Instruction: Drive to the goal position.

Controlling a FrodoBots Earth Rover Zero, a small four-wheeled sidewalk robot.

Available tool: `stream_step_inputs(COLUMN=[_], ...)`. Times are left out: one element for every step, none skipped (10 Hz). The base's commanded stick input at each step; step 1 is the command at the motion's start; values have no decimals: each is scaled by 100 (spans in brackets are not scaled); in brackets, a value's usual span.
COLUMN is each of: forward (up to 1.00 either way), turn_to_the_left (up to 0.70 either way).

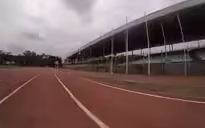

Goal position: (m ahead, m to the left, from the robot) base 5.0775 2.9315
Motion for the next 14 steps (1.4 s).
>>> stream_step_inputs(forward=[70,70,70,70,70,70,70,70,70,70,70,70,70,70], turn_to_the_left=[35,35,35,35,35,0,0,0,0,0,0,0,18,35])
